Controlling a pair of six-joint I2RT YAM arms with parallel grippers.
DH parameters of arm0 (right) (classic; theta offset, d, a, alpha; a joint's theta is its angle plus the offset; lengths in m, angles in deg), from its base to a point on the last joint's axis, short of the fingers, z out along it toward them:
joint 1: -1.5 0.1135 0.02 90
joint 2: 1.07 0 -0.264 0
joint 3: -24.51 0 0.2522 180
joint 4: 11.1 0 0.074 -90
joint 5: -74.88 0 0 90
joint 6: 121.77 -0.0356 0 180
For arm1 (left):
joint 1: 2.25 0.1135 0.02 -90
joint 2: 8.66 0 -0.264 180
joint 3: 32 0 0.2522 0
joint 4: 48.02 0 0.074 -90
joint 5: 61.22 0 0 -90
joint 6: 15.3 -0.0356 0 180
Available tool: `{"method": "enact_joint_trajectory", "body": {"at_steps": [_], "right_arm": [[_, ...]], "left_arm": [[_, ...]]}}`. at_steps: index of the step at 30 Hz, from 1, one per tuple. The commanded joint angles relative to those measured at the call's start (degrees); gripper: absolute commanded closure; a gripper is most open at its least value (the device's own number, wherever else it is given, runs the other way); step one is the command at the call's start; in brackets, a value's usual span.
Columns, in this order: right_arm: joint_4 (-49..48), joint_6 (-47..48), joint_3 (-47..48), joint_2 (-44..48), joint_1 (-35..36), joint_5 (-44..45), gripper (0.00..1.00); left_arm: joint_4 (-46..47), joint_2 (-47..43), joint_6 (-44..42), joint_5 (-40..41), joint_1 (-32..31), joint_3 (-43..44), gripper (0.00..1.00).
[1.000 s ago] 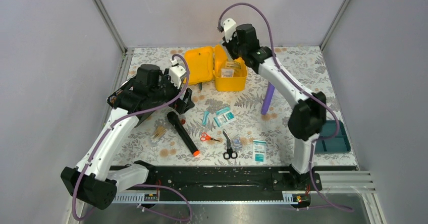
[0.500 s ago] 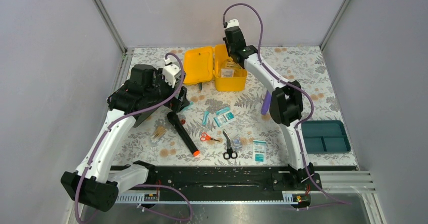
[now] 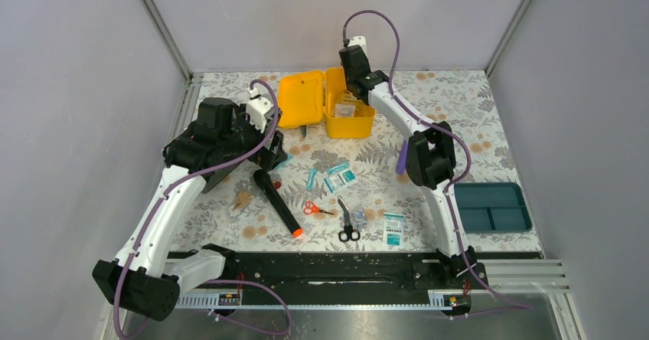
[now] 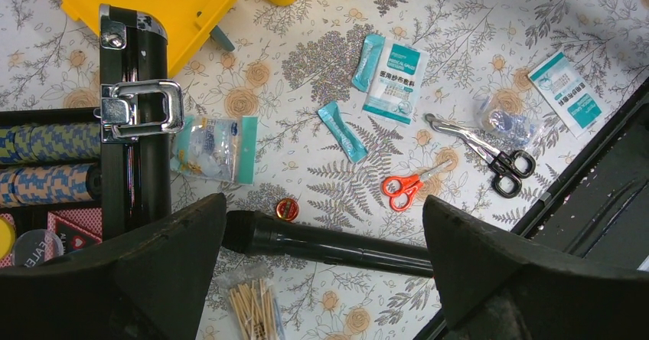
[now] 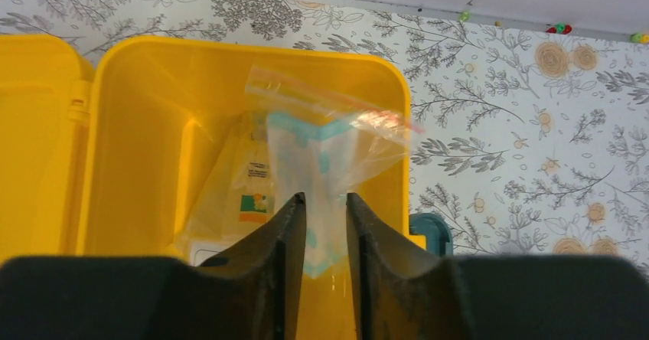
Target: Organize the medicine kit
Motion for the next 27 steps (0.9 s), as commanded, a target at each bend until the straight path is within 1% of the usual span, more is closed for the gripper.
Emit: {"method": "enact_joint_trajectory", "body": {"at_steps": [1,3,9,12,14,16,18,20,24,27], "right_arm": [[-0.44,-2.00,2.74,0.16,-0.93,1.81,0.63],[-0.44,-2.35,2.72,1.21,-1.02,1.05,0.59],[1.17,-3.81,2.40,6.02,-1.02,-1.99,0.58],[1.95,-3.64,-0.08,10.15,-1.04,-3.95,0.55],[1.99,-1.58,-3.56,13.42,-1.15,-6.69,0.52],[1.97,1.35,-6.70,16.68,-1.36,-11.98,0.46],[1.97,2.59,-10.32,19.77,-1.66,-15.18,0.39],[1.92,2.73,-13.94,23.08,-1.96,-17.47,0.35],[1.78,2.16,-22.89,30.66,-2.34,-20.86,0.32],[0.95,1.87,-30.63,36.55,-2.50,-21.88,0.32]], "left_arm": [[1.81,-0.21,0.42,-1.41,0.47,1.31,0.01],[1.75,-0.17,0.51,-1.48,0.38,1.34,0.01],[2.25,0.08,1.03,-2.62,0.37,1.75,0.01],[2.40,-0.12,0.25,-5.04,0.34,2.37,0.01],[2.42,-0.07,0.03,-5.67,0.34,2.94,0.01],[2.42,0.03,-0.28,-6.03,0.37,3.30,0.01],[2.41,0.15,-0.83,-6.57,0.15,3.65,0.02],[2.38,0.52,-1.41,-7.13,-0.56,4.40,0.05],[1.12,1.35,-4.75,-7.91,-3.34,7.56,0.09],[-1.46,2.38,-10.10,-5.53,-7.39,9.24,0.09]]}}
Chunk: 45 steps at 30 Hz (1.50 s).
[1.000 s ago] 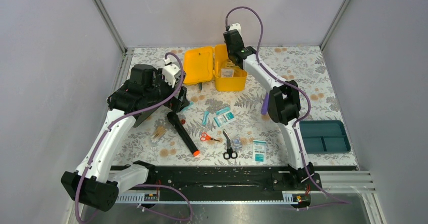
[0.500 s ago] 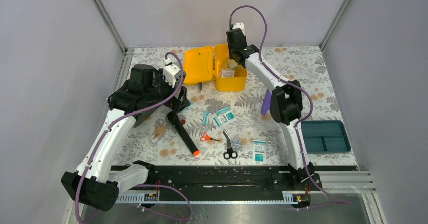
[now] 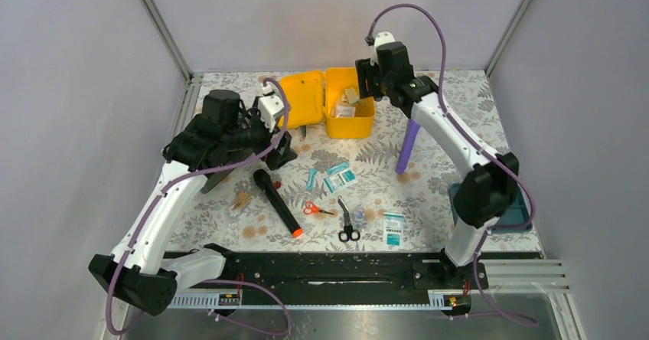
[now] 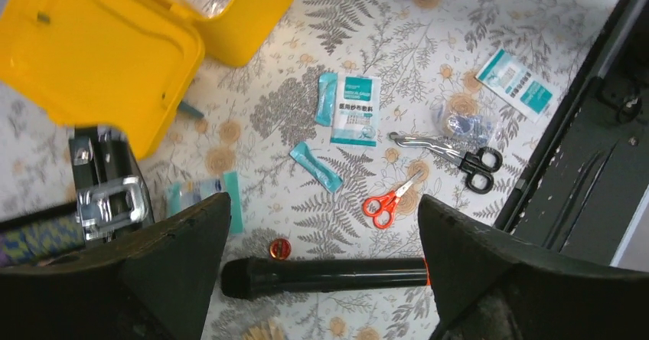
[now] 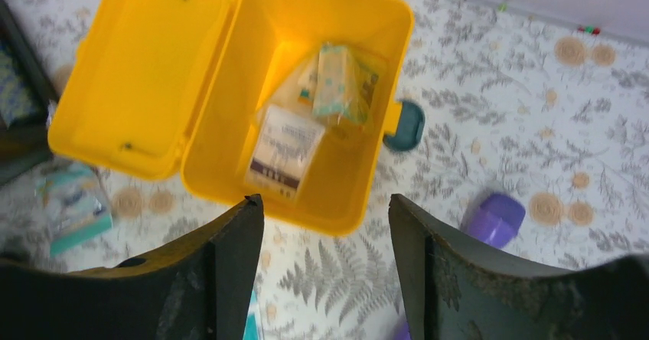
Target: Organize the medicine kit
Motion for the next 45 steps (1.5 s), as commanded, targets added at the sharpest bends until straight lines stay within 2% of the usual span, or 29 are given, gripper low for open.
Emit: {"method": "enact_joint_trajectory", "body": {"at_steps": [1,9,12,15,18,26,33,36,39,45], "right_arm": [[-0.78,0.23,-9.69,8.85,-0.66,-4.10,0.32],[-1.28,-0.56,-24.46,19.81,-2.29,-2.59,0.32],[-1.29,1.25,-27.72,22.67,-2.80,-3.99,0.32],[-0.43,4.01,-32.03,25.36,-2.86,-9.51,0.33],[0.35,4.81,-36.67,28.16,-2.90,-15.52,0.34],[2.38,6.51,-45.10,33.93,-3.21,-19.53,0.35],[7.90,18.20,-52.90,39.07,-3.25,-29.73,0.37],[8.07,18.34,-55.75,40.79,-3.25,-29.84,0.36],[7.85,18.10,-56.45,41.31,-3.32,-30.51,0.36],[6.22,17.66,-55.65,39.79,-3.45,-30.58,0.35]], "left_arm": [[-1.44,1.26,-8.93,1.05,-5.34,4.52,0.09],[-1.13,8.52,-15.75,14.28,-16.53,6.88,0.09],[-1.02,12.58,-15.50,19.66,-19.22,8.42,0.09],[-0.41,16.38,-12.61,22.77,-20.29,10.01,0.11],[-0.40,19.28,-9.51,23.04,-20.80,10.69,0.16],[4.93,23.42,1.92,19.28,-20.94,6.11,0.18],[6.96,28.21,3.79,17.25,-20.94,5.32,0.24],[7.16,29.49,4.73,17.34,-20.87,5.02,0.24],[7.63,30.25,4.04,22.49,-20.96,4.71,0.25],[9.44,31.79,-0.21,38.62,-21.35,2.92,0.23]]}}
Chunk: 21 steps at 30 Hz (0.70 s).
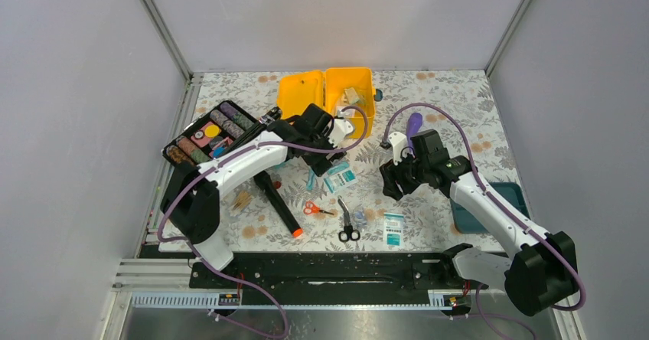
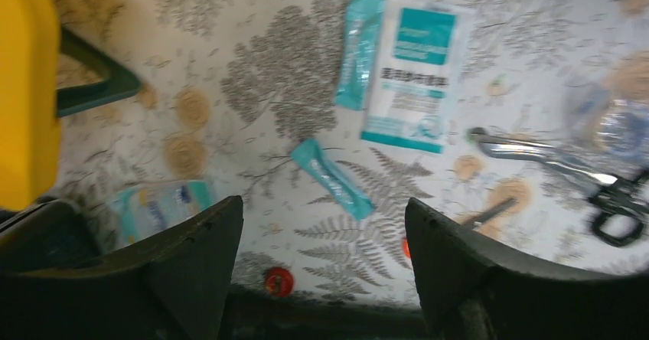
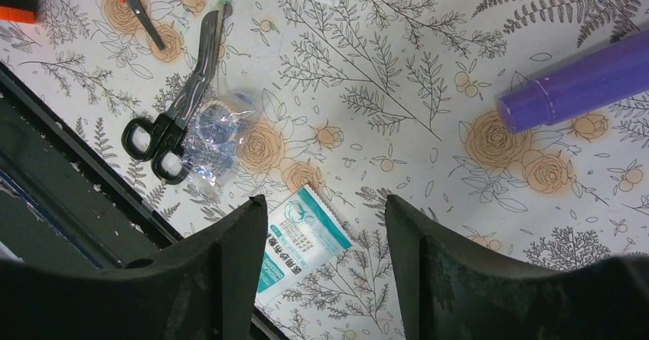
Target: Organize the medicine kit
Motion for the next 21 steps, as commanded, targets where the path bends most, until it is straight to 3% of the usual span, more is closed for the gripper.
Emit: {"method": "enact_joint_trajectory", "body": {"at_steps": [1,8,17,21], "right_arm": [[-1.49,0.97,1.38,-0.29,-0.37,-1.49,0.35],[-2.57,0.45,2.84,-1.98,-0.37,-0.88,0.35],[-2.53,0.02,3.30,-2.42,-0.37,-0.80,0.35],[-2.08,-0.09,3.72,-2.85,-0.33,-0.19,0.35]], "left_arm": [[4.14,0.76,-3.35,12.95,-0.19,-1.84,0.23],[9.73,2.48,-8.86,23.63,-0.05,-6.78,0.41],[11.79,6.89,-11.10,26.04,0.48,-7.21,0.54],[13.80,9.34,-12.06,29.54,0.52,-7.93,0.54]]}}
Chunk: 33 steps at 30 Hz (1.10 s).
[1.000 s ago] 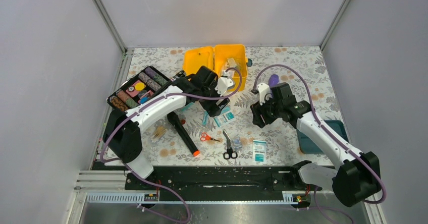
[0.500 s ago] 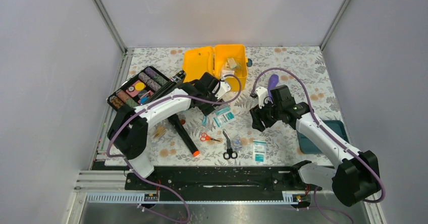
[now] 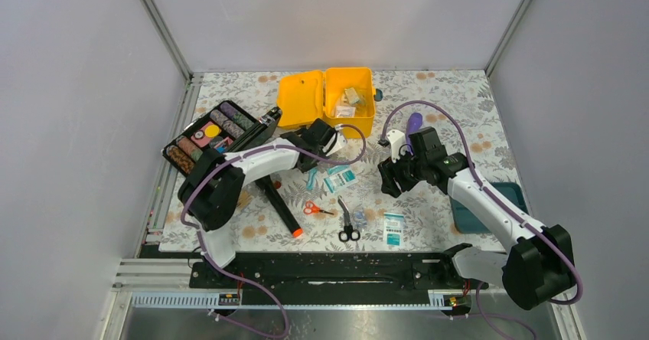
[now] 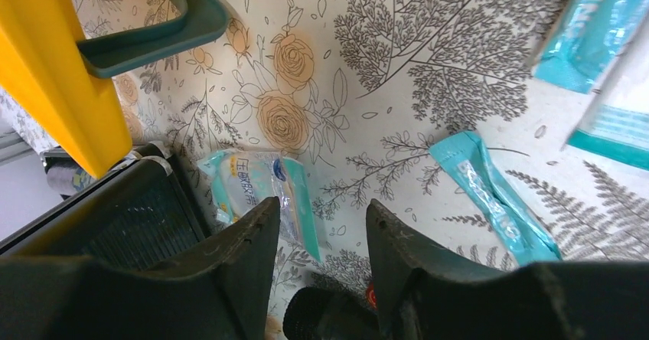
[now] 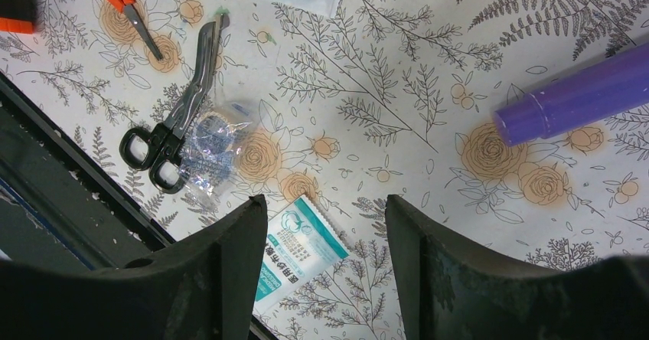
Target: Organize the medicine kit
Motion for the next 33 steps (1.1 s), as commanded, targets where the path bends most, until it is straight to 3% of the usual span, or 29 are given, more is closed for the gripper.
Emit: {"method": "enact_joint_trajectory", "body": {"at_steps": [1,17,25,30,33], "right_arm": [[-0.67,-0.11,2.93,-0.80,-0.29,0.36,0.35],[-0.44,0.35,3.80,-1.70,-0.34,1.43,0.35],[-0.50,-0.62,3.24,-1.42,-0.35,0.79,0.35],[-0.47,-0.48,3.56,-1.74,-0.35,0.94,0.35],[-0.44,-0.44,3.39,-1.74,-0.30,1.07,0.35]], "left_arm": [[4.82,2.48,-2.18,6.70,0.18,-1.36,0.54],[10.32,7.60,-7.81,13.54,0.19,-6.34,0.53],[15.64,9.42,-11.80,15.06,0.71,-7.81,0.60],[16.21,10.94,-12.21,14.92,1.85,-7.38,0.71],[15.42,10.45,-11.91,13.85,1.92,-7.59,0.84]]}}
